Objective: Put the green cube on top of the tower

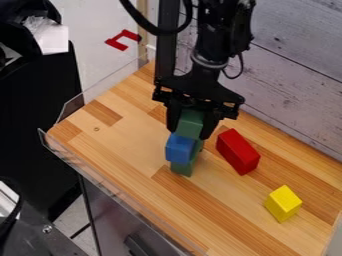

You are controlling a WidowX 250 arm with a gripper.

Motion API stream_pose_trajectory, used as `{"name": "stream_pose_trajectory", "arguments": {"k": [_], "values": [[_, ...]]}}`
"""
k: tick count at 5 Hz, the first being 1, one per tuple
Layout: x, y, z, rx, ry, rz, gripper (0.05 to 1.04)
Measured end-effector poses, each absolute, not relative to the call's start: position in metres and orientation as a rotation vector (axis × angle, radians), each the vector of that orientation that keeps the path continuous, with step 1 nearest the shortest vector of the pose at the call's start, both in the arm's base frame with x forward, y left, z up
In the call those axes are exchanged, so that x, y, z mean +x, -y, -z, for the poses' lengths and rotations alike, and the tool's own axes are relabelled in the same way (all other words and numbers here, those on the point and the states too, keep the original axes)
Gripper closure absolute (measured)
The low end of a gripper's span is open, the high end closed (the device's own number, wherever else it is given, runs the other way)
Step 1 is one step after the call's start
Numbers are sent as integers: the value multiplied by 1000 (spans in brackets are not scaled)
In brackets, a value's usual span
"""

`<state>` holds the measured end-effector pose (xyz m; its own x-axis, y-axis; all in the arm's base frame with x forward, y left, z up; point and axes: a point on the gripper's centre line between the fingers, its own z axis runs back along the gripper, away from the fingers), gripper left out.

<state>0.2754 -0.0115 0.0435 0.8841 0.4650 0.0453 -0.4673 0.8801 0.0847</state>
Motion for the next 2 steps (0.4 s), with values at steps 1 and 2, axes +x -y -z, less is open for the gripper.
{"name": "stream_pose_trajectory", "arguments": {"k": [1,2], "values": [[275,5,-42,83,14,-510,491],[275,3,-42,75,10,-516,491]]}}
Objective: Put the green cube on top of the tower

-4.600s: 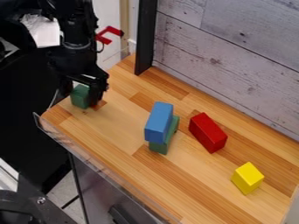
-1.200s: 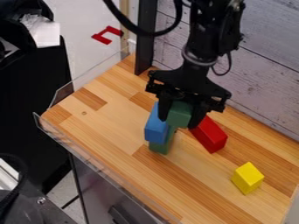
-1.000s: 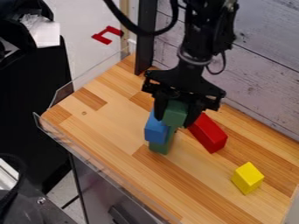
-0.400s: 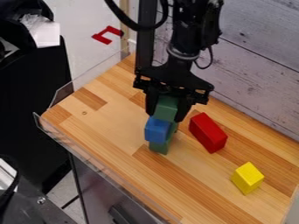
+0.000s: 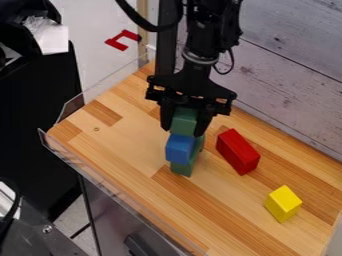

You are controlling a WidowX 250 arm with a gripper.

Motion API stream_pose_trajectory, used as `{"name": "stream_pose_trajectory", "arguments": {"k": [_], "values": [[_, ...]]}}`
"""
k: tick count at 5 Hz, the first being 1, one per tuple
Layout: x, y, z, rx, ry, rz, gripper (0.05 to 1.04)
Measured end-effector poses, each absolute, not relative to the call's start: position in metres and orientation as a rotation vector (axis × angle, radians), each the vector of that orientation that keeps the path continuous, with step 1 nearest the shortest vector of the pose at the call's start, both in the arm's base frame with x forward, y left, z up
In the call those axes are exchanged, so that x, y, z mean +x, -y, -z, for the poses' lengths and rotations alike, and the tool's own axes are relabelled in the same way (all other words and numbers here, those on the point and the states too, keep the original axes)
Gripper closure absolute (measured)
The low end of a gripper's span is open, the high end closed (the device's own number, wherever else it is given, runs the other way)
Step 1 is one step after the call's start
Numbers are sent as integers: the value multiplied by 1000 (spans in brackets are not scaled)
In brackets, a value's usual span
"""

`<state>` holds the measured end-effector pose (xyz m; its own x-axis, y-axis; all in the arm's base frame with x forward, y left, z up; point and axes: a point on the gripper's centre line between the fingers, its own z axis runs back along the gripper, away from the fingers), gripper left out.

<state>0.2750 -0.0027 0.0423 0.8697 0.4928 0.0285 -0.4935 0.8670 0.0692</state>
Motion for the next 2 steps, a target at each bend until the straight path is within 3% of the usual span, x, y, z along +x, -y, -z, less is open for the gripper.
{"name": "stream_pose_trajectory", "arguments": {"k": [2], "values": [[276,-1,-42,59,10,-529,491]]}}
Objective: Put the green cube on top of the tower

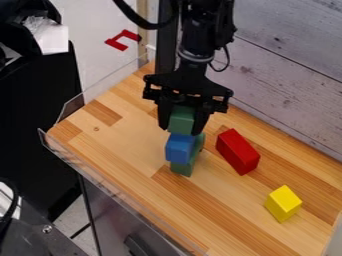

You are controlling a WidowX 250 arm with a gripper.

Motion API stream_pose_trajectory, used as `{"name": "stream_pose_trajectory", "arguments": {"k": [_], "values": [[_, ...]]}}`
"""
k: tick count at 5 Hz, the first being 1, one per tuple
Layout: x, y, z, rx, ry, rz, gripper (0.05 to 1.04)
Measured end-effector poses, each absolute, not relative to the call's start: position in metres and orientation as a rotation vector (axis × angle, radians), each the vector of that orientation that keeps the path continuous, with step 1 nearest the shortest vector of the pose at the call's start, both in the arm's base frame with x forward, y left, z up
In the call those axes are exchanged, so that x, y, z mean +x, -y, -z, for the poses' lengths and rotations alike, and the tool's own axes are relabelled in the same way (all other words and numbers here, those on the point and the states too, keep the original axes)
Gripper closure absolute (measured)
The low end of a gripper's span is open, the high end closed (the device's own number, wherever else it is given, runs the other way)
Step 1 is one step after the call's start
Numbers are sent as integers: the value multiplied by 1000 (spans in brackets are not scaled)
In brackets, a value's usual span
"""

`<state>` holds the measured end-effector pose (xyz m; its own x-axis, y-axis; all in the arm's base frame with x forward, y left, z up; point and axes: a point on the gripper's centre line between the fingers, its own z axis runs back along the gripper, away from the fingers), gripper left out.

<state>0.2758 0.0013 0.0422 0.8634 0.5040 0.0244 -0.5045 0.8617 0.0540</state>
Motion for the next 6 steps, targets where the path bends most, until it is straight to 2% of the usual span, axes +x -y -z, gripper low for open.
{"name": "stream_pose_trajectory", "arguments": {"k": [1,2,3,4,6], "values": [[275,-1,-41,53,7,-526,491],[276,0,-41,48,17,-517,441],[274,3,-34,59,-15,-507,152],[275,4,-32,55,-20,-514,77],[274,3,-34,51,-26,-522,83]]}}
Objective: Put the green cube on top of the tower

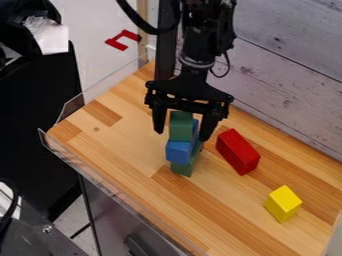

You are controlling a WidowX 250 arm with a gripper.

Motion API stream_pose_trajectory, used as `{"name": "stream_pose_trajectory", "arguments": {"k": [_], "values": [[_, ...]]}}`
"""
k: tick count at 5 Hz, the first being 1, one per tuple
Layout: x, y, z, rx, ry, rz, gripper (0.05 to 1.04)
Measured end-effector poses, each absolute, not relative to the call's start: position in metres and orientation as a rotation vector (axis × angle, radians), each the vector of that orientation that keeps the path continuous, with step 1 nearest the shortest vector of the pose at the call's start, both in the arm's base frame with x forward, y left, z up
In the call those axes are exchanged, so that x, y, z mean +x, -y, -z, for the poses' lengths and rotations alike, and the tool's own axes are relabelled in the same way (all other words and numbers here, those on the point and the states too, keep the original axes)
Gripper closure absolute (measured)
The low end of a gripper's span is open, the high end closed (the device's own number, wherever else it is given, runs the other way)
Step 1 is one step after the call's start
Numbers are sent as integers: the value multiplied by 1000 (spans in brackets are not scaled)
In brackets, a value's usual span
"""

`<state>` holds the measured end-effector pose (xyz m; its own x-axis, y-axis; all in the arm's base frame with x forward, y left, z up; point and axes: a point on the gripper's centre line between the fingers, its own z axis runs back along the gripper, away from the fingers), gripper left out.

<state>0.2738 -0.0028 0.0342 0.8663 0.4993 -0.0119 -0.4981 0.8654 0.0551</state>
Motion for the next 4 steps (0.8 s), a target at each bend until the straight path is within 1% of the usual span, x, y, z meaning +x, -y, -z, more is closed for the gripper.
{"name": "stream_pose_trajectory", "arguments": {"k": [1,2,3,4], "values": [[272,2,-56,30,27,-525,83],[268,-3,-68,-9,39,-519,83],[262,-8,-79,-4,69,-505,83],[252,-16,-82,25,62,-461,83]]}}
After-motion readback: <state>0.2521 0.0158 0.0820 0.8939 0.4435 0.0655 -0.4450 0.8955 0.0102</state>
